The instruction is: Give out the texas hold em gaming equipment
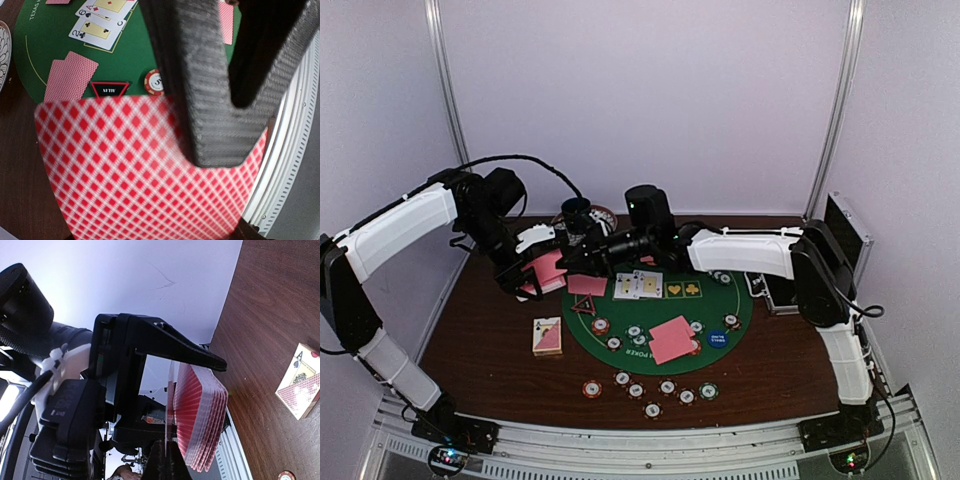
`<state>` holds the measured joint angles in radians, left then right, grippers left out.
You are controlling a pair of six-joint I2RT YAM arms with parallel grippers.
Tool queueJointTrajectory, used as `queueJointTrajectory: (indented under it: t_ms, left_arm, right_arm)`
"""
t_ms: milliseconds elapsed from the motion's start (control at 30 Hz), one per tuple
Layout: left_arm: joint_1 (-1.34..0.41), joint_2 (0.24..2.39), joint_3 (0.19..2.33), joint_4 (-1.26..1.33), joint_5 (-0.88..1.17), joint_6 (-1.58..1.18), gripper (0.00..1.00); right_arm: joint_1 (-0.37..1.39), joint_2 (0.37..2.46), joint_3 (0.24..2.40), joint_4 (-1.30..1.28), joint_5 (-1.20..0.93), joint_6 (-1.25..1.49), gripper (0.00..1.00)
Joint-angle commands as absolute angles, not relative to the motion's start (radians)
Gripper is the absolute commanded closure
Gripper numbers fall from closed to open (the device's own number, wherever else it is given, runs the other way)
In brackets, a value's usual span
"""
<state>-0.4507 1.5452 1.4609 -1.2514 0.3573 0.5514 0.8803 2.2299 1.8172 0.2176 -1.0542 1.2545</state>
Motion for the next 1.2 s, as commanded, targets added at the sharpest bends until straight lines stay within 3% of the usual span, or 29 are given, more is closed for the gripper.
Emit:
queueJointTrajectory:
  t_ms: [0,400,600,867,1167]
  left_arm:
    - [-0.443,1.531,1.47,-1.244,0.359,0.557,1.0]
    - [-0.443,1.528,1.459,-1.244,0.348,0.561,1.0]
    - [-0.443,1.531,1.461,-1.243,0.352,0.561,1.0]
    - [-0.443,1.531,1.464,-1.244,0.352,0.561,1.0]
    - [-0.443,1.525,1.46,-1.243,0.355,0.561,1.0]
  right_arm:
    - [0.86,2.211,1.827,0.252,-1.068,1.253,1.0]
    - [0.651,1.978,1.477,0.219,-1.047,1.147,1.0]
    - [0.513,1.878,1.306,0.062,-0.977,0.987,1.0]
    - [0.463,1.926,1.204,0.049,-0.879,0.934,1.0]
    - [0.459,2.008,1.235,0.099,-0.733,0.919,1.0]
